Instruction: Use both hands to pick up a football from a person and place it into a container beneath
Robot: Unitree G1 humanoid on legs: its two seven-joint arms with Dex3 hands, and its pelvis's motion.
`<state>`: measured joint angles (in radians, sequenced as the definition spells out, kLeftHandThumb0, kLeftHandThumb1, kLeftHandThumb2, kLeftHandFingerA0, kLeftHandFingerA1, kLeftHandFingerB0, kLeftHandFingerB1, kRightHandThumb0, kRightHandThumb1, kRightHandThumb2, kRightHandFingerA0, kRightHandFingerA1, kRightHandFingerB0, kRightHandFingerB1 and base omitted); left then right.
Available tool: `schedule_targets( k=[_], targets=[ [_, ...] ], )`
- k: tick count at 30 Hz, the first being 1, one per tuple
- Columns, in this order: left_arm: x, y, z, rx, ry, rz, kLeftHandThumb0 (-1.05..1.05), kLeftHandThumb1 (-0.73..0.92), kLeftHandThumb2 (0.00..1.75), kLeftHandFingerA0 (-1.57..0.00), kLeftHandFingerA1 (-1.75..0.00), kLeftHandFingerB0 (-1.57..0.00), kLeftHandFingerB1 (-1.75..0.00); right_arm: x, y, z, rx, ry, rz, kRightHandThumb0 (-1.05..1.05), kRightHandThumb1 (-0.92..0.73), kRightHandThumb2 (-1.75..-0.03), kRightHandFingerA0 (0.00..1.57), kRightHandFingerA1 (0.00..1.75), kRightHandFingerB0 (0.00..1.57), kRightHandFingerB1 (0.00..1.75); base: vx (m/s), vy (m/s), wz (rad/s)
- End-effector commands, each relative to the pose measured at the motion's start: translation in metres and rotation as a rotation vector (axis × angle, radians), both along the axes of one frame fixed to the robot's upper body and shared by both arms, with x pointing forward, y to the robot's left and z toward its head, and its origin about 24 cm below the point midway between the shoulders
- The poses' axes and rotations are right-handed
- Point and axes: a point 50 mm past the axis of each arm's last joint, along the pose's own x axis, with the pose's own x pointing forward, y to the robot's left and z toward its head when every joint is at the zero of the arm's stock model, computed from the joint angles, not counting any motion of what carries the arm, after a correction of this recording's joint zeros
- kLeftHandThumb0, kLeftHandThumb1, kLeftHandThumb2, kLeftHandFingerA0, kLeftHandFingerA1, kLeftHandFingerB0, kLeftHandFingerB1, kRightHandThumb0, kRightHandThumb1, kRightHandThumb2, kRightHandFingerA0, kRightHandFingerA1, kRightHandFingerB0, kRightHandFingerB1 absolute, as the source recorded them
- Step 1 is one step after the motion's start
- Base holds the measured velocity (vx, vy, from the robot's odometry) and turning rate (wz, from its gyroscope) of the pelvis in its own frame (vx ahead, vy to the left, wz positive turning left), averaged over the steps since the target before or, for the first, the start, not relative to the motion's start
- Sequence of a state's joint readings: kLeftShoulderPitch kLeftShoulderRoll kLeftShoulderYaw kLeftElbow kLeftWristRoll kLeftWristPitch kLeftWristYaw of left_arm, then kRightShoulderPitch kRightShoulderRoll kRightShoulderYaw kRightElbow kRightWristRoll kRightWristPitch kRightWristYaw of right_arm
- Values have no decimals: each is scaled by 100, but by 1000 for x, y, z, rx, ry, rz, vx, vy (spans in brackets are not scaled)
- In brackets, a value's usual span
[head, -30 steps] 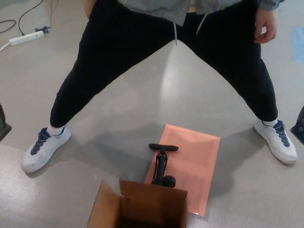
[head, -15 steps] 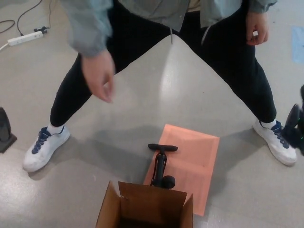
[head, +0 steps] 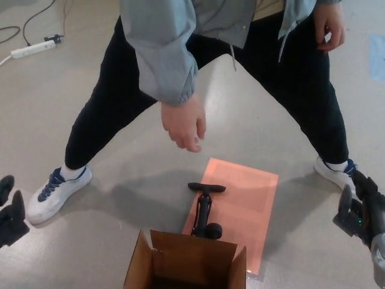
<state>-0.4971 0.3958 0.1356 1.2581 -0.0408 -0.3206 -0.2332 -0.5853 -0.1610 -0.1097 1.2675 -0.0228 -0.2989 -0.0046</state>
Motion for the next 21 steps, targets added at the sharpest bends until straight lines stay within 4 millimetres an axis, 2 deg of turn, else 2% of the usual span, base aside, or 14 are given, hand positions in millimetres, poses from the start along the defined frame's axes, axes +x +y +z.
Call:
schedule_targets(
  k=[1, 2, 3, 4, 5, 8, 12, 13, 14, 15, 16, 17, 19, 21],
  targets=[
    [-8, 12, 1, 49, 6, 18, -83, 85, 116, -6, -23, -6, -17, -3, -10, -1, 26, 34, 14, -81, -82, -111, 1, 20, 1, 13, 0, 0, 0],
    [-11, 14, -1, 35, 9, 35, -83, 83, 113, -8, -29, -7, -20, -5, -11, -4, 17, 48, 16, -86, -82, -109, 7, 28, 6, 10, 0, 0, 0],
    [-13, 15, -2, 22, 7, 48, -83, 83, 113, -8, -29, -7, -20, -6, -12, -4, 11, 57, 16, -86, -82, -109, 7, 28, 6, 10, 0, 0, 0],
    [-13, 16, -2, 20, 8, 53, -70, 77, 113, -3, -36, -3, -28, -6, -12, -5, 8, 62, 16, -81, -79, -109, 6, 37, 4, 14, 0, 0, 0],
    [-13, 17, -2, 20, 14, 58, -82, 84, 114, -6, -24, -6, -19, -7, -13, -5, 6, 69, 16, -81, -79, -109, 6, 40, 4, 14, 0, 0, 0],
    [-13, 18, -1, 19, 18, 61, -86, 86, 115, -8, -21, -7, -16, -7, -14, -6, -11, 81, 15, -81, -79, -109, 6, 39, 5, 14, 0, 0, 0],
    [-12, 20, 1, 29, 3, 80, -81, 83, 113, -7, -30, -7, -21, -9, -14, -8, -42, 99, 29, -82, -79, -109, 8, 43, 2, 15, 0, 0, 0],
    [-12, 20, 1, 33, 2, 84, -71, 77, 112, -3, -37, -3, -28, -10, -15, -8, -54, 100, 33, -80, -79, -110, 9, 44, 0, 17, 0, 0, 0],
    [-12, 19, 1, 34, 0, 85, -71, 77, 112, -3, -37, -3, -28, -10, -16, -8, -62, 102, 32, -80, -79, -110, 9, 44, 0, 17, 0, 0, 0],
    [-12, 19, 1, 37, 1, 84, -75, 92, 74, -10, -29, -6, -22, -11, -17, -9, -63, 106, 31, -80, -77, -109, 15, 47, 0, 18, 0, 0, 0],
    [-12, 19, 0, 41, 1, 81, -75, 92, 74, -10, -29, -6, -22, -12, -17, -10, -63, 111, 30, -80, -77, -109, 15, 47, 0, 18, 0, 0, 0],
    [-12, 19, 1, 63, 3, 78, -70, 77, 113, -3, -37, -3, -29, -11, -17, -9, -54, 110, 25, -80, -77, -109, 12, 46, 0, 18, 0, 0, 0],
    [-13, 19, 0, 69, 6, 79, -70, 77, 113, -3, -36, -2, -29, -11, -16, -9, -51, 111, 27, -80, -77, -109, 7, 42, 4, 18, 0, 0, 0],
    [-13, 19, 1, 68, 2, 80, -70, 77, 112, -3, -38, -2, -29, -10, -16, -9, -50, 109, 28, -83, -79, -109, 9, 44, 4, 15, 0, 0, 0]
  ],
)
